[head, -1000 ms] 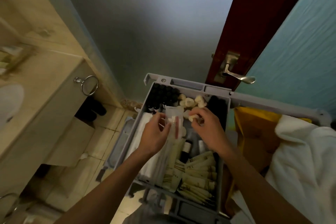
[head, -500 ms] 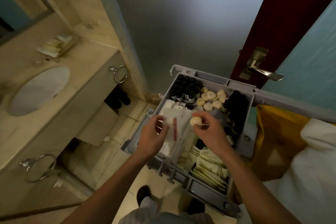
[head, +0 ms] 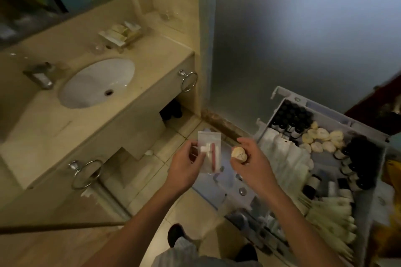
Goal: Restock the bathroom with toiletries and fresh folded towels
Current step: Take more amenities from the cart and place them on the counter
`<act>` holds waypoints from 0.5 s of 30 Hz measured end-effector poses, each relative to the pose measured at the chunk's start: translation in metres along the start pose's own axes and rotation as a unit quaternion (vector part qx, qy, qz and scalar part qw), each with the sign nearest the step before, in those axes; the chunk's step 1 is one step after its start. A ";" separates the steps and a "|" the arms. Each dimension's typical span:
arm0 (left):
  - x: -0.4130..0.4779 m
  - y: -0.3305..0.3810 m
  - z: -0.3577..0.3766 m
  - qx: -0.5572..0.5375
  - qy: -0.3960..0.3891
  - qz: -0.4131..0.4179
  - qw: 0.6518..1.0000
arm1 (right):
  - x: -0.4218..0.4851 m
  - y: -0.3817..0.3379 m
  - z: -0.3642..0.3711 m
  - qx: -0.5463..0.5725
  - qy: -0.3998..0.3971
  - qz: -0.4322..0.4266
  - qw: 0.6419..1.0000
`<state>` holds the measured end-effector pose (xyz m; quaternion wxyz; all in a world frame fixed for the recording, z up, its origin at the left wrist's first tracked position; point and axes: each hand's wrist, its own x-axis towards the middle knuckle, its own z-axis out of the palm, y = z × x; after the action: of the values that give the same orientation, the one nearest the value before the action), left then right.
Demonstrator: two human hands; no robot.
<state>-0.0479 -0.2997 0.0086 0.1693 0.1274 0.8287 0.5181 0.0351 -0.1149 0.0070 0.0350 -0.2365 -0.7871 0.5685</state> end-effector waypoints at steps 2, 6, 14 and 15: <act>0.001 -0.018 -0.028 -0.005 -0.001 -0.014 1.000 | 0.007 -0.013 0.029 -0.009 -0.010 0.005 1.000; 0.003 -0.044 -0.087 -0.011 0.022 -0.016 1.000 | 0.019 -0.044 0.084 -0.026 -0.039 0.005 0.999; 0.012 -0.074 -0.157 -0.055 0.074 -0.065 0.994 | 0.045 -0.081 0.159 -0.078 -0.094 -0.055 0.991; 0.014 -0.078 -0.162 -0.056 0.076 -0.073 0.993 | 0.049 -0.083 0.164 -0.078 -0.103 -0.056 0.990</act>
<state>-0.1304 -0.4598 0.0018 0.1499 0.0170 0.8161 0.5579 -0.0894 -0.2587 0.0142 -0.0334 -0.1344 -0.8407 0.5235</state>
